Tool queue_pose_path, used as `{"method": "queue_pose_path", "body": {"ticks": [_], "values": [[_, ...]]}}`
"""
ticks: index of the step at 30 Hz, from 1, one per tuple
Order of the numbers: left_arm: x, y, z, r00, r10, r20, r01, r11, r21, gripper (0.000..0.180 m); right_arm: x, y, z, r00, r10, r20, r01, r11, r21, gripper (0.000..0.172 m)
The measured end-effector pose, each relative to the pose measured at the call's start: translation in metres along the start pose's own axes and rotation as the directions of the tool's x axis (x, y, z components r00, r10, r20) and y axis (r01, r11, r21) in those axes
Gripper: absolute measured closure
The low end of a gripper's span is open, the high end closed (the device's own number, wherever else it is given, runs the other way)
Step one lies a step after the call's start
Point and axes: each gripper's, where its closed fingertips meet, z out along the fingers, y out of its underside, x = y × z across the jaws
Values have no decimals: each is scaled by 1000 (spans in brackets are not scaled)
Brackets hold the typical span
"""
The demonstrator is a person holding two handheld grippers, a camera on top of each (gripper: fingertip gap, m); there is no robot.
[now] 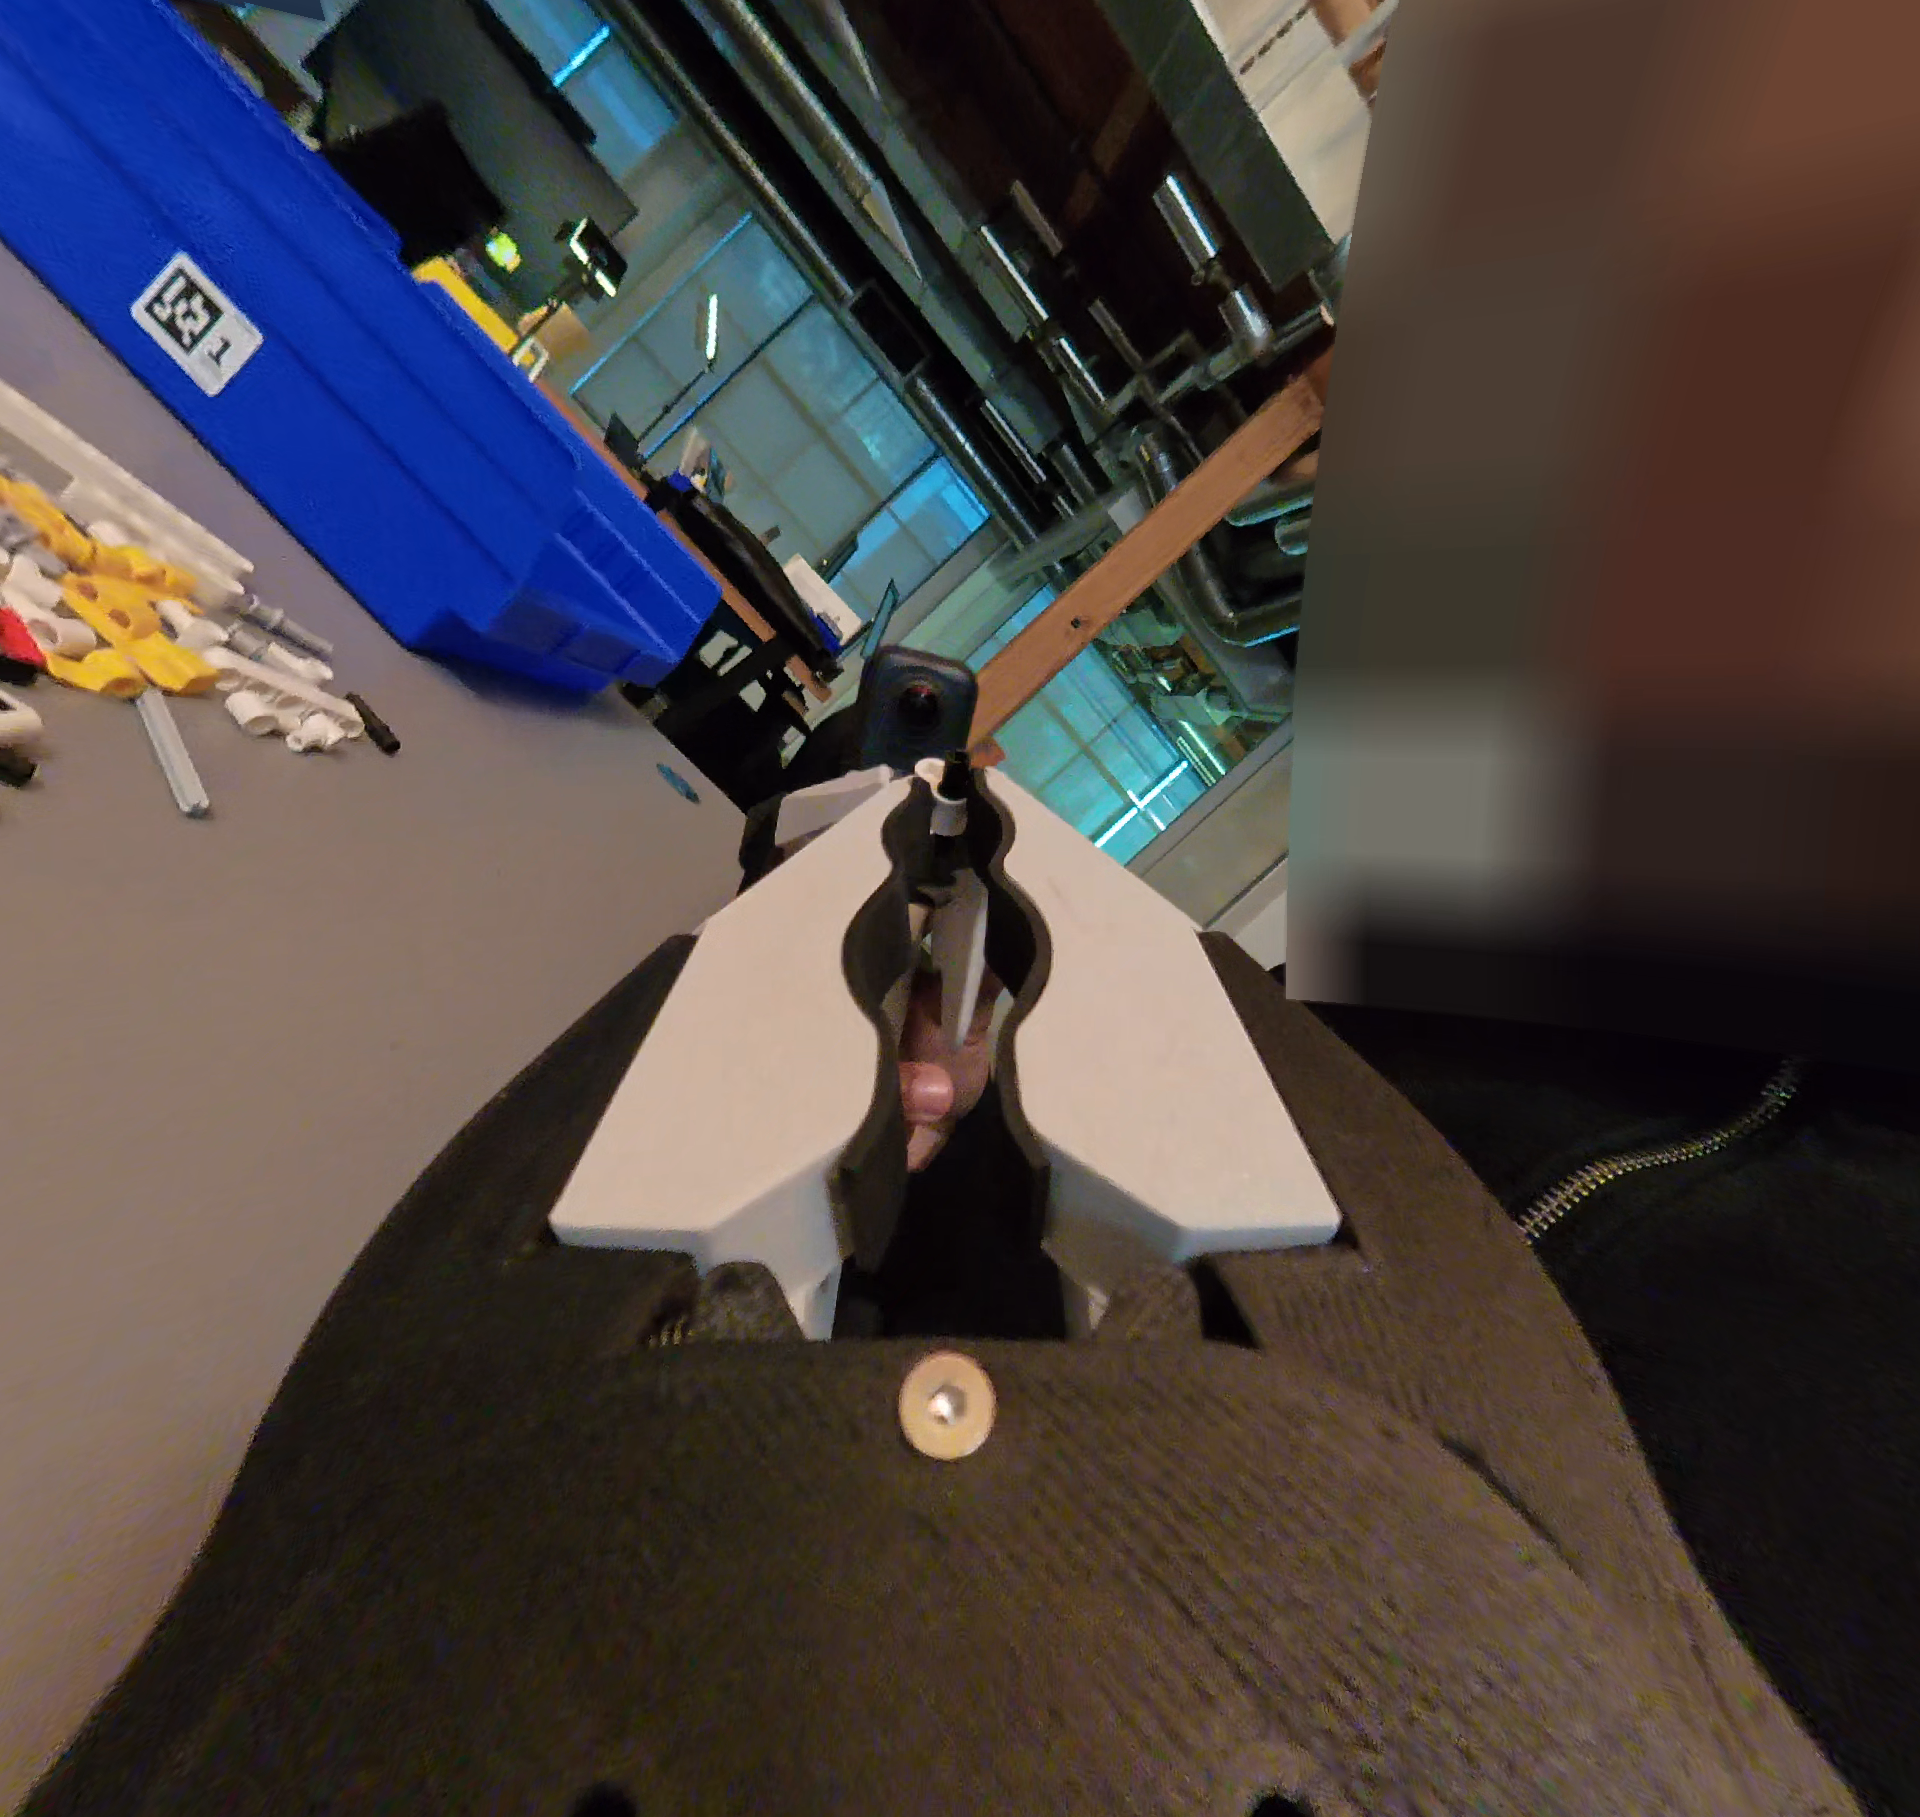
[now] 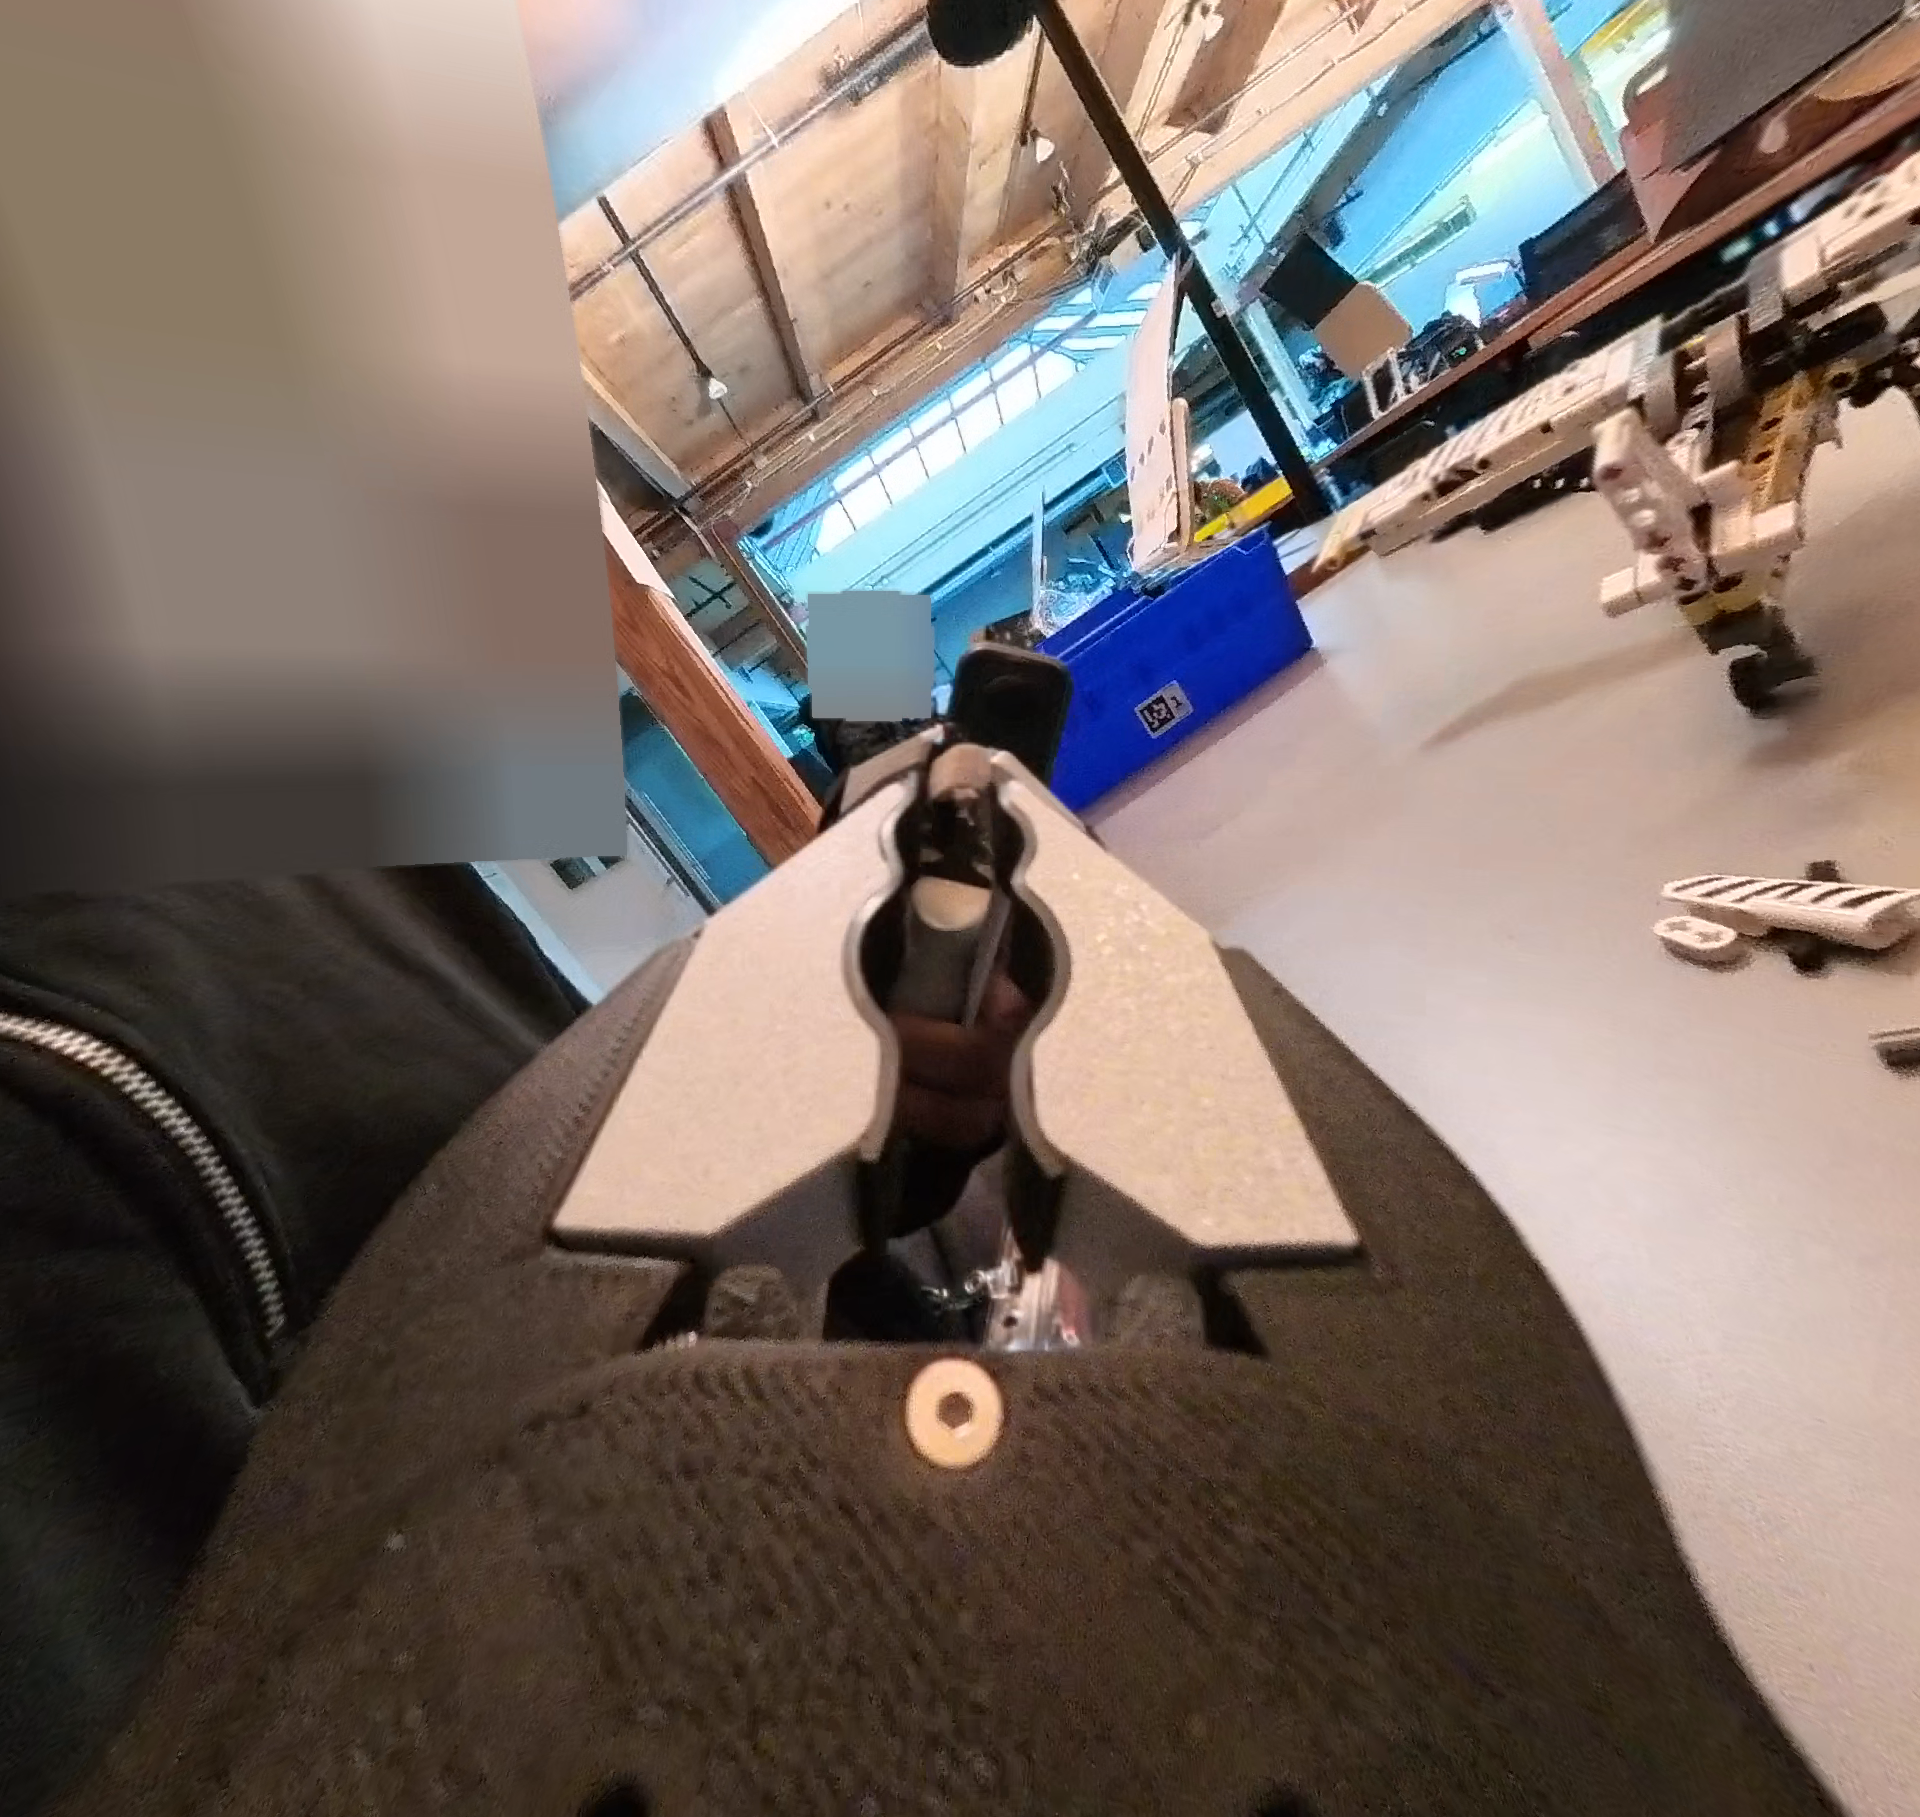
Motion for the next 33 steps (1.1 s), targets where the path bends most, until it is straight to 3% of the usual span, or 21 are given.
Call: {"method": "queue_pose_path", "body": {"ticks": [5, 11, 17, 21, 33], "values": [[4, -2, 1, 999, 35, -14, -35, 999, 38, 178, -3, -2, -1, 998, 54, 39, -55, 998, 16, 165], [2, 3, 2, 996, 85, 19, -85, 996, -13, 180, -1, -9, -7, 982, 160, 99, -166, 984, 58, 168], [-2, 9, 1, 990, 126, 55, -122, 990, -73, 180, 0, -4, -9, 996, 71, 46, -70, 997, -18, 168], [0, 10, 0, 994, 102, 30, -99, 990, -96, 167, 4, -1, -12, 999, 39, 22, -37, 997, -69, 167], [-9, 16, 0, 989, 120, 81, -108, 984, -141, 178, 5, 7, -15, 999, 42, 28, -37, 987, -154, 167]]}}
